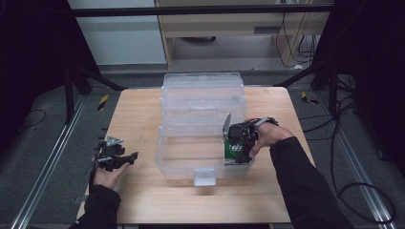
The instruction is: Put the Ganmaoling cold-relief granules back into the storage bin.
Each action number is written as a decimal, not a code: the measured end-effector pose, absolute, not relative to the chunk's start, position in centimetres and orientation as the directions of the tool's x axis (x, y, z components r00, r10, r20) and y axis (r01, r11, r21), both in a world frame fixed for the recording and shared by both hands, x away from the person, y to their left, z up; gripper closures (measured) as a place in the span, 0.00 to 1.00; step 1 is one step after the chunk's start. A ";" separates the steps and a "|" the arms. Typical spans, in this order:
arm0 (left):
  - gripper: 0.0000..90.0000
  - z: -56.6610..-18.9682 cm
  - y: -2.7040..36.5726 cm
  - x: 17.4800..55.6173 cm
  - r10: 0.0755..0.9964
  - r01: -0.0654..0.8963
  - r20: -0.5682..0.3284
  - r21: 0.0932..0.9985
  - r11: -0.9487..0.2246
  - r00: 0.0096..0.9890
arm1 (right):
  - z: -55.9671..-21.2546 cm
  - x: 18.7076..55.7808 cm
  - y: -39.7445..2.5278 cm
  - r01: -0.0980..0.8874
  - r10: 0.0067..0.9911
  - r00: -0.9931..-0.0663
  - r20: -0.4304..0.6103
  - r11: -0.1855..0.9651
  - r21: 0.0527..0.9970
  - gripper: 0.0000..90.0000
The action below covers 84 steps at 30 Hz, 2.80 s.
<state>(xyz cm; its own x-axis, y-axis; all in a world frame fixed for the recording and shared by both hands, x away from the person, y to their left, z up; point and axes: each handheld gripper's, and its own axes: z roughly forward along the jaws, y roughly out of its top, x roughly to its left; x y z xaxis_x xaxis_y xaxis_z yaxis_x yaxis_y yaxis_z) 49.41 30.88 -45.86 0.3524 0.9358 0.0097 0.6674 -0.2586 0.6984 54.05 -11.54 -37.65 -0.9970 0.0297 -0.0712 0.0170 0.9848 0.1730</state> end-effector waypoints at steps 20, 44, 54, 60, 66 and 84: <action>0.44 -45.9 30.9 49.5 0.935 0.669 0.009 0.696 -0.260 0.355 | -37.4 53.9 -11.8 0.026 0.044 -0.995 -0.093 0.983 0.184 0.20; 0.44 -45.9 30.9 49.4 0.933 0.669 0.010 0.695 -0.265 0.359 | -36.2 53.6 -11.5 -0.007 0.030 -0.988 -0.150 0.971 0.239 0.20; 0.44 -46.0 30.8 49.5 0.933 0.669 0.012 0.694 -0.268 0.361 | -36.6 53.8 -11.6 -0.066 -0.034 -0.988 -0.151 0.974 0.217 0.20; 0.44 -46.0 30.7 49.5 0.931 0.668 0.014 0.692 -0.272 0.365 | -35.8 53.6 -11.5 -0.064 -0.031 -0.986 -0.165 0.978 0.200 0.20; 0.44 -46.0 30.7 49.5 0.930 0.668 0.014 0.692 -0.274 0.367 | -34.8 53.5 -11.4 -0.078 -0.047 -0.985 -0.168 0.980 0.184 0.20; 0.44 -46.0 30.7 49.5 0.930 0.668 0.015 0.691 -0.275 0.367 | -37.3 53.6 -10.8 -0.088 -0.073 -0.987 -0.140 0.990 0.105 0.19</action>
